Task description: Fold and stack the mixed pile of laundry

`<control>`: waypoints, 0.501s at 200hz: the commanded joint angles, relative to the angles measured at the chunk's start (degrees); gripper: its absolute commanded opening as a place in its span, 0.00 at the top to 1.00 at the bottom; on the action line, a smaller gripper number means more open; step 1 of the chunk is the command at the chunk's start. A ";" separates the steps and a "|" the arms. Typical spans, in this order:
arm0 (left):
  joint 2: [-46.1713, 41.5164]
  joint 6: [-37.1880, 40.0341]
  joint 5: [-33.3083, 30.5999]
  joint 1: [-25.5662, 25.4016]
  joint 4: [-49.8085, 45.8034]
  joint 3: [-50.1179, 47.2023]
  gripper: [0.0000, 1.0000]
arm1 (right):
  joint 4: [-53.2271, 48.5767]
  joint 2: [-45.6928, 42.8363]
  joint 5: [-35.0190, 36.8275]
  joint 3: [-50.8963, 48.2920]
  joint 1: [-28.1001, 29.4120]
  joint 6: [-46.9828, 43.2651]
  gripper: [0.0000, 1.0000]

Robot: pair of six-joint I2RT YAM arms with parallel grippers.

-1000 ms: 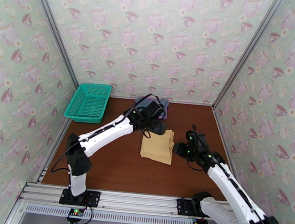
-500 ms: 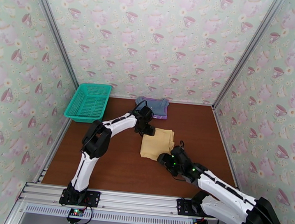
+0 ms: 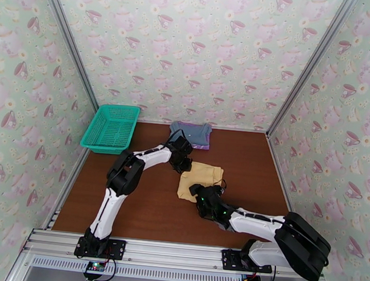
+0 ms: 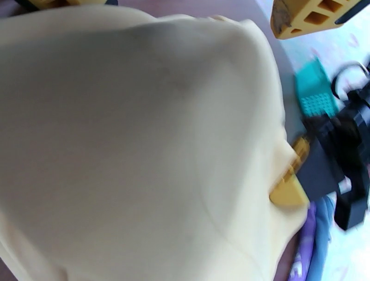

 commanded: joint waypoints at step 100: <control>-27.13 -17.78 -12.73 -0.97 16.76 -38.99 1.00 | 8.22 9.69 1.63 -2.92 3.64 7.74 0.63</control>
